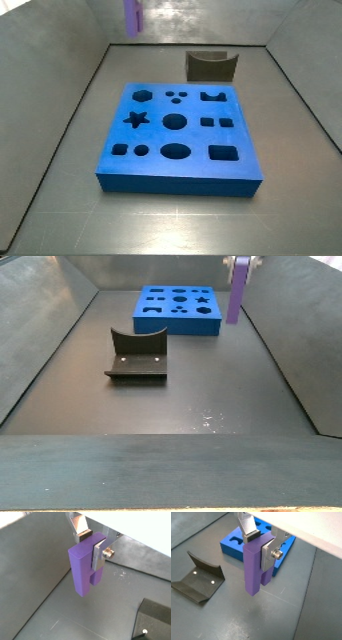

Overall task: Pick up the double-square object. Rotate the double-square object. Move to above the board. Insert the double-square object.
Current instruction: Rotate the double-square object.

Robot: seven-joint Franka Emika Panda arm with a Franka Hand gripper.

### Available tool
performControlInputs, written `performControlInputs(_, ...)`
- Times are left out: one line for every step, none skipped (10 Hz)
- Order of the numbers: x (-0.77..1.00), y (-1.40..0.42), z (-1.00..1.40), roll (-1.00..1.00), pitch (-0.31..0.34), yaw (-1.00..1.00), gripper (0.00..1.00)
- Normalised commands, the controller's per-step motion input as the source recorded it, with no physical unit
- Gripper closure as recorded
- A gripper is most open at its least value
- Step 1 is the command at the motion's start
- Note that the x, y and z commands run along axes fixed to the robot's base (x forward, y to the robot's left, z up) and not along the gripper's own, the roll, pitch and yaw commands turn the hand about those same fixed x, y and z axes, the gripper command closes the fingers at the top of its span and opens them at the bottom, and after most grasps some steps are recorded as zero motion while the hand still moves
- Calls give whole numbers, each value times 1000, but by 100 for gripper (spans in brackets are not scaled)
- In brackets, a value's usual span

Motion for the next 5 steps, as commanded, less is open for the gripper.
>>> performControlInputs(17,5,614,-117,64,9,100)
performControlInputs(13,4,472,-120,62,4,100)
performControlInputs(11,4,282,-123,63,-3,100)
performControlInputs(0,0,0,-62,-117,-697,100)
performControlInputs(5,1,-82,-64,-122,-694,100)
